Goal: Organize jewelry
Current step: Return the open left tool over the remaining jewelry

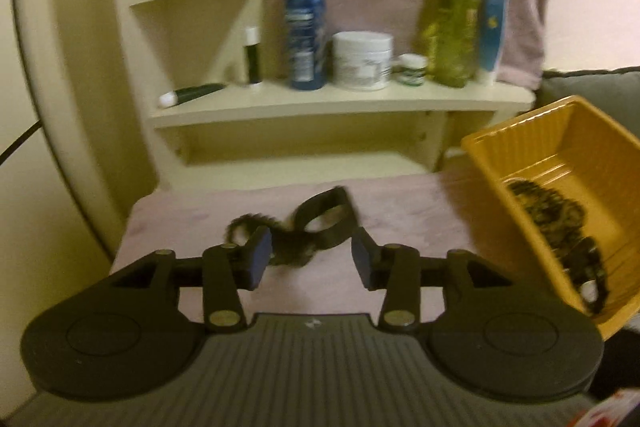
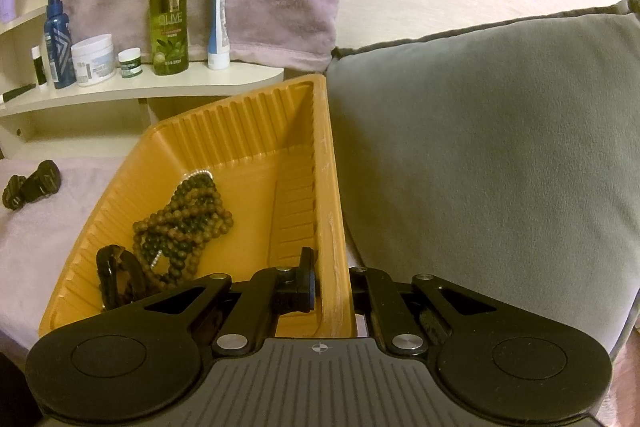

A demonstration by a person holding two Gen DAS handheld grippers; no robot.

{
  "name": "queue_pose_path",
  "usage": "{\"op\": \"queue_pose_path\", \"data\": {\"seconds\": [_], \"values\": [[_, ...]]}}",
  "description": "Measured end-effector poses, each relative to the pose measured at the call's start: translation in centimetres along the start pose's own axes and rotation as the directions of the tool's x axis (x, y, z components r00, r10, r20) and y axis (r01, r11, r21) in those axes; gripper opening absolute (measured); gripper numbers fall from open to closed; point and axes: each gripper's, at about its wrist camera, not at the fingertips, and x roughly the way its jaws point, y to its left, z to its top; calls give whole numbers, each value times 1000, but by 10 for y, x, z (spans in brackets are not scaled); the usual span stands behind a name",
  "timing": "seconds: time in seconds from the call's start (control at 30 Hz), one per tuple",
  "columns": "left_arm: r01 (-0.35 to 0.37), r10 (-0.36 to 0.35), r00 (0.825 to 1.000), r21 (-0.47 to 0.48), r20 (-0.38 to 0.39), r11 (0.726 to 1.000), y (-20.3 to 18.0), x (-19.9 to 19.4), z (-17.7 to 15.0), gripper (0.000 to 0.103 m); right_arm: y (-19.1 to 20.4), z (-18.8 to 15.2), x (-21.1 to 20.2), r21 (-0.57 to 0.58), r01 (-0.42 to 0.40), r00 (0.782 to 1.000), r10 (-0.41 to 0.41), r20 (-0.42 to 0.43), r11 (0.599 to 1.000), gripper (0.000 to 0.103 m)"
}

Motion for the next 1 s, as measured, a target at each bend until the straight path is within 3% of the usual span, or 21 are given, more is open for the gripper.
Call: {"op": "queue_pose_path", "data": {"seconds": [0.13,0.3,1.0], "values": [[-38,38,999,-6,0,999,6,4,-5,59,0,0,1,-6,2,1000,-2,-3,1000,6],[-65,65,998,3,10,998,3,10,-10,65,1,0,1,-13,6,1000,-6,-6,1000,6],[-83,81,996,-48,-35,995,-8,57,-4,68,0,1,2,-12,5,1000,-5,-10,1000,6]]}}
